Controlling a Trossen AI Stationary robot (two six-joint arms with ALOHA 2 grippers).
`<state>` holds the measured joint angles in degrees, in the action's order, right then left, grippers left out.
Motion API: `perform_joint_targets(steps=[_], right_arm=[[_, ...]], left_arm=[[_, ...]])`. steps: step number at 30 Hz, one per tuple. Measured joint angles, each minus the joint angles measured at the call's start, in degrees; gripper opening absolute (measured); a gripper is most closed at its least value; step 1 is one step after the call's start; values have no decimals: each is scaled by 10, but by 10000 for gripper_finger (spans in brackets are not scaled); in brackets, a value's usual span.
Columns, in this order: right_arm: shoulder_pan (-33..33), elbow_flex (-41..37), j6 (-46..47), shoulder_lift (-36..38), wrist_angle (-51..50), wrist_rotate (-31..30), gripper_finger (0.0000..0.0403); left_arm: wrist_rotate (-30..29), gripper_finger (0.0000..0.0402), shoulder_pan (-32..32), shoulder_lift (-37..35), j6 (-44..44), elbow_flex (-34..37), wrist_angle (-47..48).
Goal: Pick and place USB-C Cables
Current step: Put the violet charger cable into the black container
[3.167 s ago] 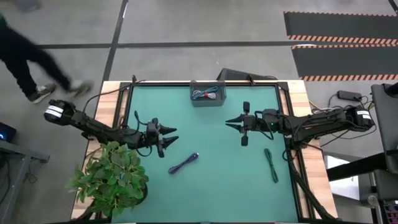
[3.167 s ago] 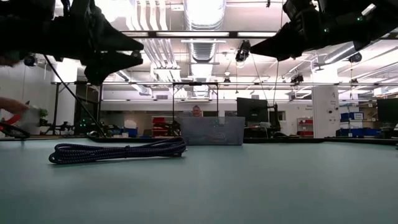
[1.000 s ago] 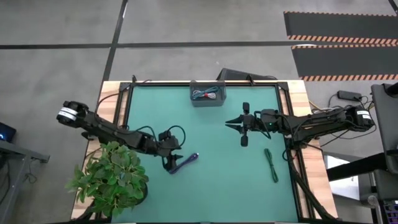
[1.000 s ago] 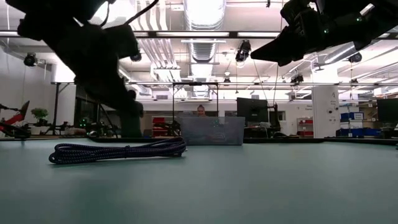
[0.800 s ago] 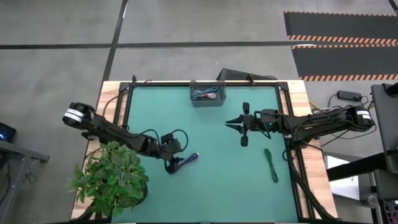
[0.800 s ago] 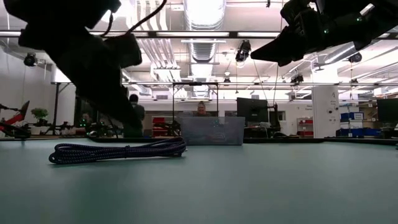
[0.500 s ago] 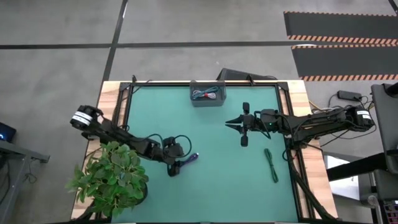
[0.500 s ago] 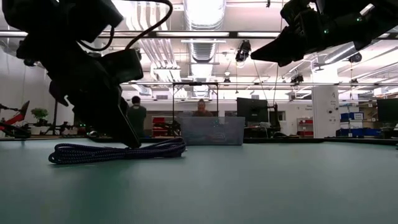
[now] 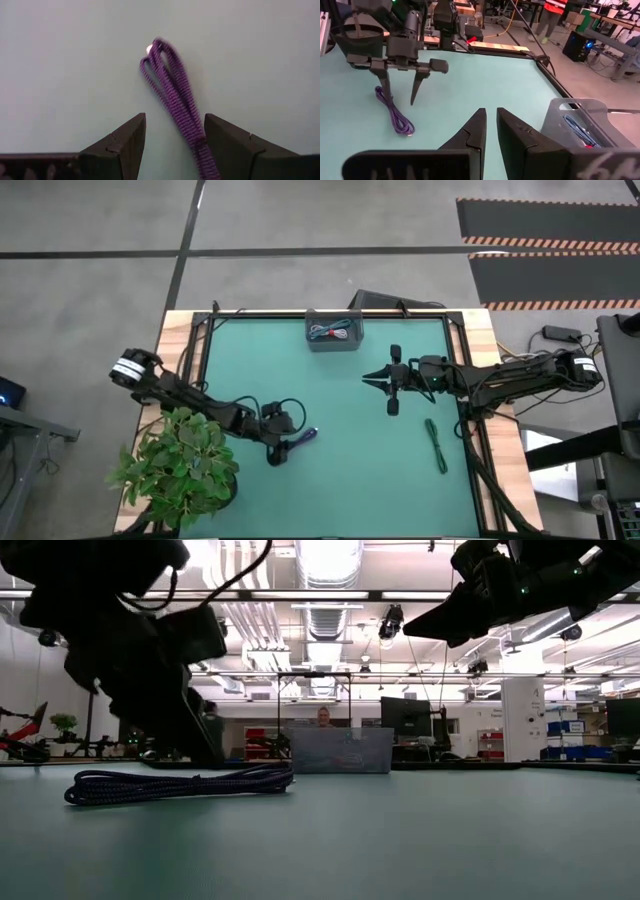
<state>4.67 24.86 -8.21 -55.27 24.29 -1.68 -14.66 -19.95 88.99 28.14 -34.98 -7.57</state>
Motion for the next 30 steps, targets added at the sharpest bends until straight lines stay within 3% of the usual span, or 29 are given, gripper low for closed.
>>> perform_joint_targets(steps=[7, 21, 25, 30], right_arm=[[0, 0, 1, 0, 0, 0, 34], [0, 0, 3, 0, 0, 0, 34], [0, 0, 3, 0, 0, 0, 34], [0, 0, 8, 0, 0, 0, 34]], left_arm=[[1, 187, -13, -5, 0, 0, -8], [-6, 185, -24, 56, 31, -1, -47], [-19, 157, -24, 60, 30, -1, -45], [-23, 88, -23, 57, 31, 2, -41]])
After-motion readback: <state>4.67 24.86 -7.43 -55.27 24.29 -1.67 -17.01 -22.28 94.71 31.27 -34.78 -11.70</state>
